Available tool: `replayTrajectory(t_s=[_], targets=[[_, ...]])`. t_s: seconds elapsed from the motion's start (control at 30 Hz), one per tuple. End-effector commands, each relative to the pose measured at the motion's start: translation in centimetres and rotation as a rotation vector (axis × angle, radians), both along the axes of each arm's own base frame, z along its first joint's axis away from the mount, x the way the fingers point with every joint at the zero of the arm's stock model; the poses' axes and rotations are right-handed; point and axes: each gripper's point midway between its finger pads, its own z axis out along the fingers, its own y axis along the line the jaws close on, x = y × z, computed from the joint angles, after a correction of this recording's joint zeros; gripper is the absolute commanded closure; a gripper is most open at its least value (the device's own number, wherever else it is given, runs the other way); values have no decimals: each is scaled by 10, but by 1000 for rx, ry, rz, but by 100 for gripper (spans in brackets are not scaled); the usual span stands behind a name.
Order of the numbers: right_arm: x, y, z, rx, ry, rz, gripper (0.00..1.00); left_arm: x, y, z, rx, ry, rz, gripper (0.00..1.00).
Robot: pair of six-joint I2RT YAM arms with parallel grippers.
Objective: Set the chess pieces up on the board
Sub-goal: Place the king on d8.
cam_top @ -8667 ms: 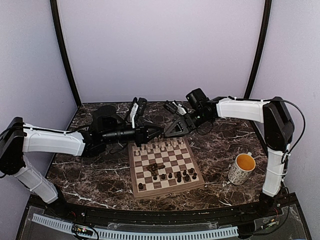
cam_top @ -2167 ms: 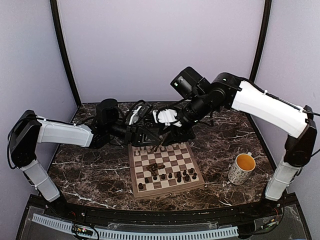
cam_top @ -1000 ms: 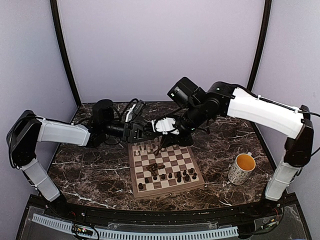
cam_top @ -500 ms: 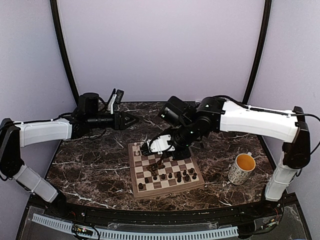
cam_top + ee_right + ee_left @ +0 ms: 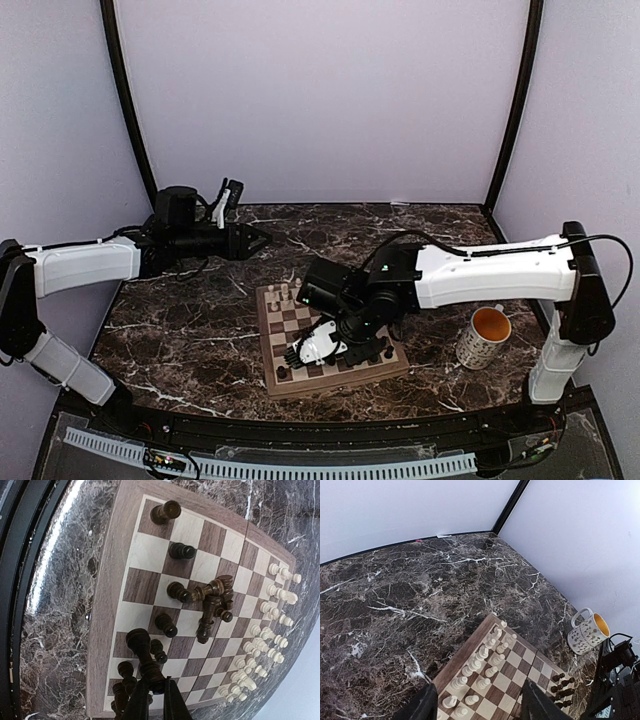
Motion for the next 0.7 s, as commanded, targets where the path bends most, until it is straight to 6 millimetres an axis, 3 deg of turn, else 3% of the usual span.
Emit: replayTrajectory(t_s=[0.0, 0.43, 0.67], targets=[[3, -3, -14, -47, -54, -4, 94, 1, 5, 19, -3, -42, 11, 41], [2, -20, -43, -164, -55, -11, 93, 0, 3, 16, -4, -29, 4, 40], [2, -26, -48, -195, -57, -13, 93, 1, 3, 14, -3, -22, 3, 40]])
